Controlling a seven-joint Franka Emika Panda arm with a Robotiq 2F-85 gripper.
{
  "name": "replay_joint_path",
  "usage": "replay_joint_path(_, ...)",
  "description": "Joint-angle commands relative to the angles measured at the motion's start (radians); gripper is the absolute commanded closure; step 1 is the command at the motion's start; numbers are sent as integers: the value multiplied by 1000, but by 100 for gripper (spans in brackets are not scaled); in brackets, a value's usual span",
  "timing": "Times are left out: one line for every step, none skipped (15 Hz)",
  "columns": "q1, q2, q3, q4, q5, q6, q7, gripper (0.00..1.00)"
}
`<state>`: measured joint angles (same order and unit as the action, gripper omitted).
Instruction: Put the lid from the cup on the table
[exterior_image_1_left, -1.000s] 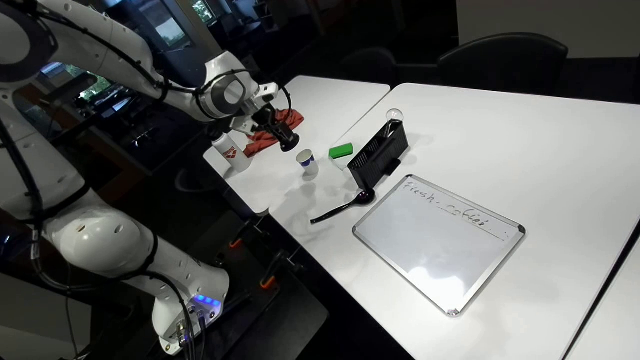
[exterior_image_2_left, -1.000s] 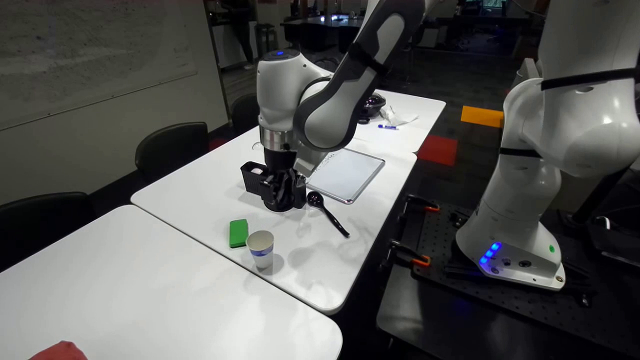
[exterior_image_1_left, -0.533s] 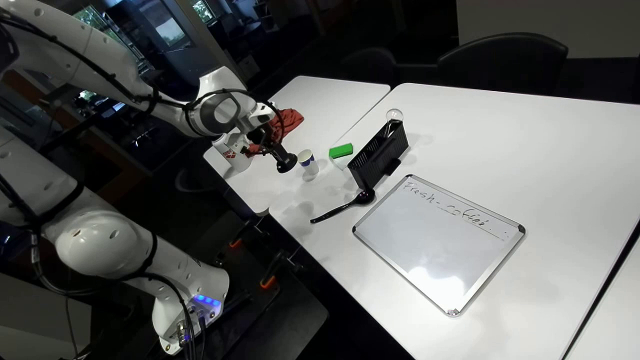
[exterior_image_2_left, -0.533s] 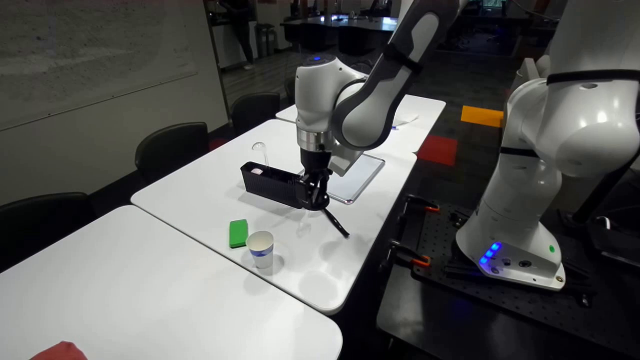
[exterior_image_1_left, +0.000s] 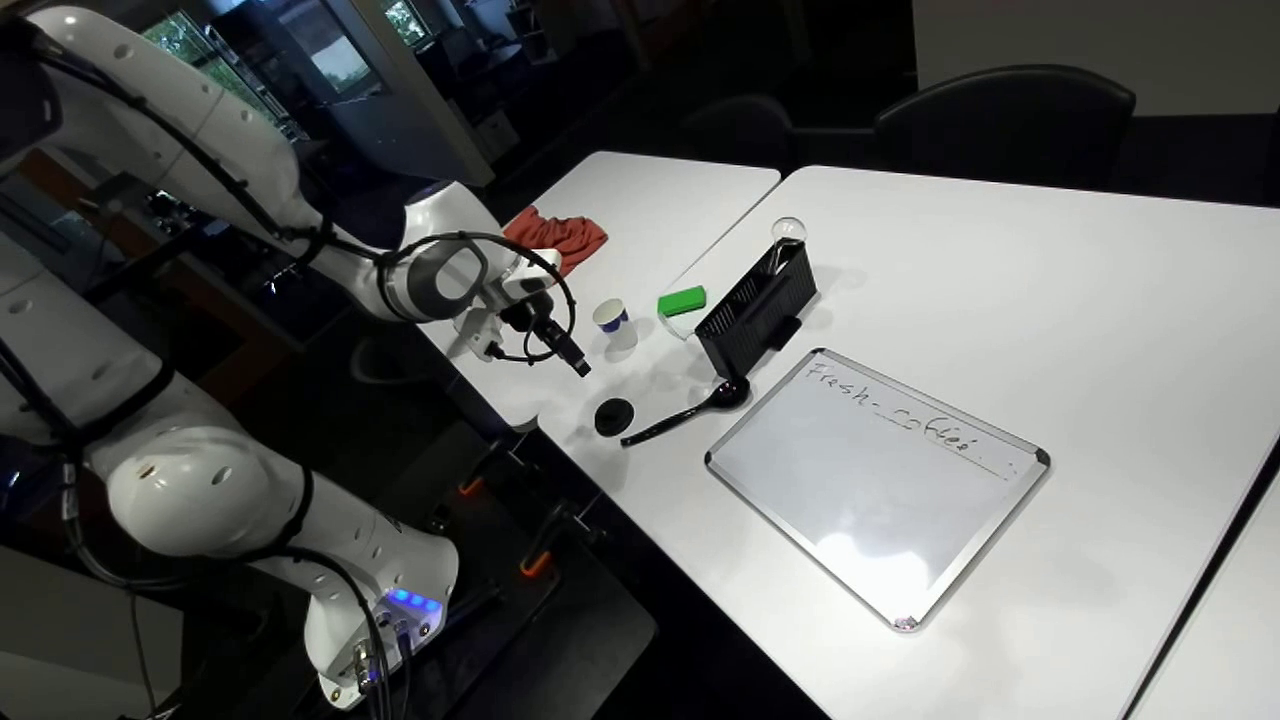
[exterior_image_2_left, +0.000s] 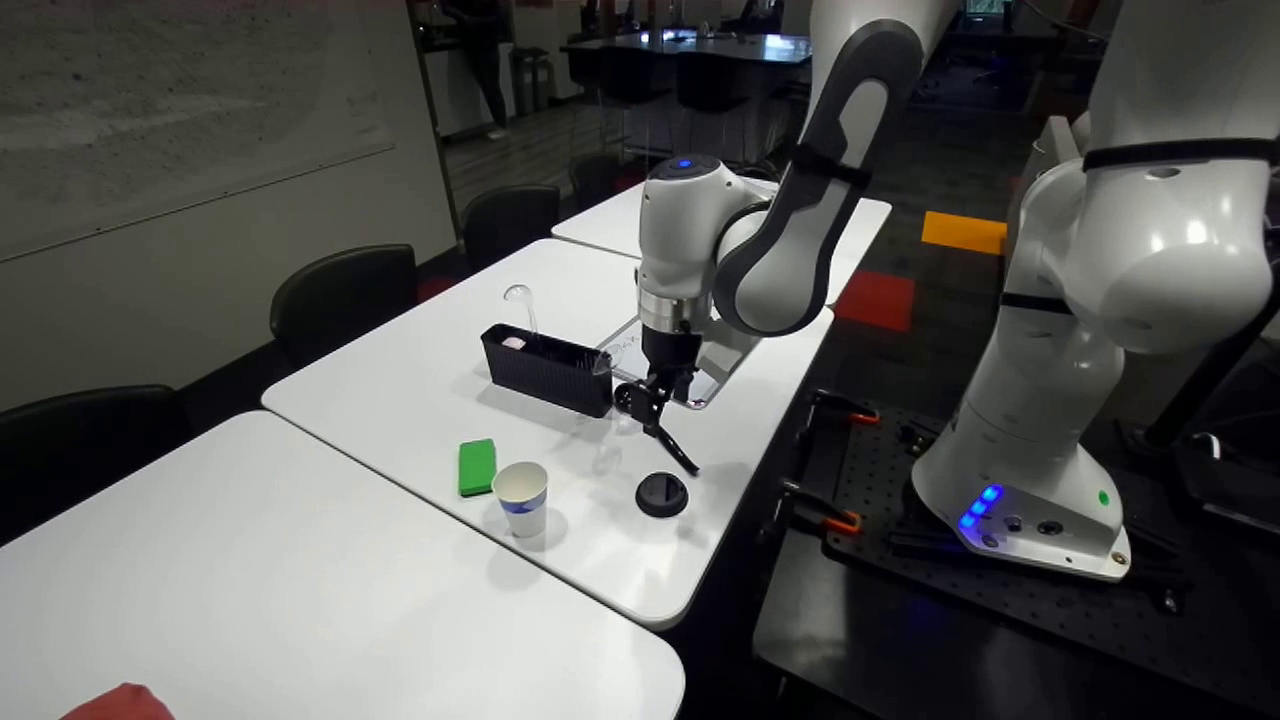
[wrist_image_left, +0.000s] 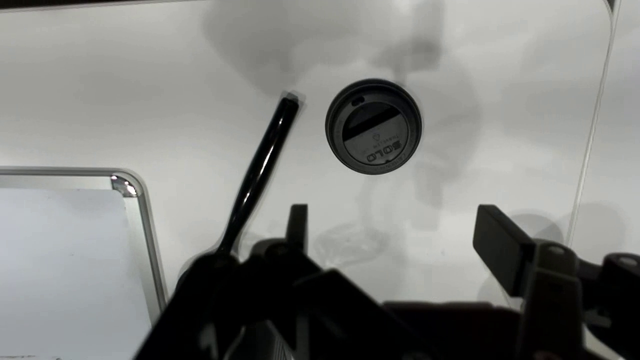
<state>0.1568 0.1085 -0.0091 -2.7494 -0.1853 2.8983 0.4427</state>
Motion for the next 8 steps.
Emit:
replay_joint_path(16,60,-38,8,-71,71,70,0)
replay_joint_path(23,72,-47,15,-87,81,77,0)
replay_joint_path(24,85,-47,25,-87,88,78,0)
replay_joint_path(34,92,-55,33,-96,89,85,0)
replay_joint_path(36,99,-50,43,-92,89,77,0)
replay_joint_path(41,101,-49,50,-93,84,81,0)
replay_joint_path(43,97,-40,54,-84,80,75,0)
replay_joint_path(56,79,-41,54,-89,69,82,0)
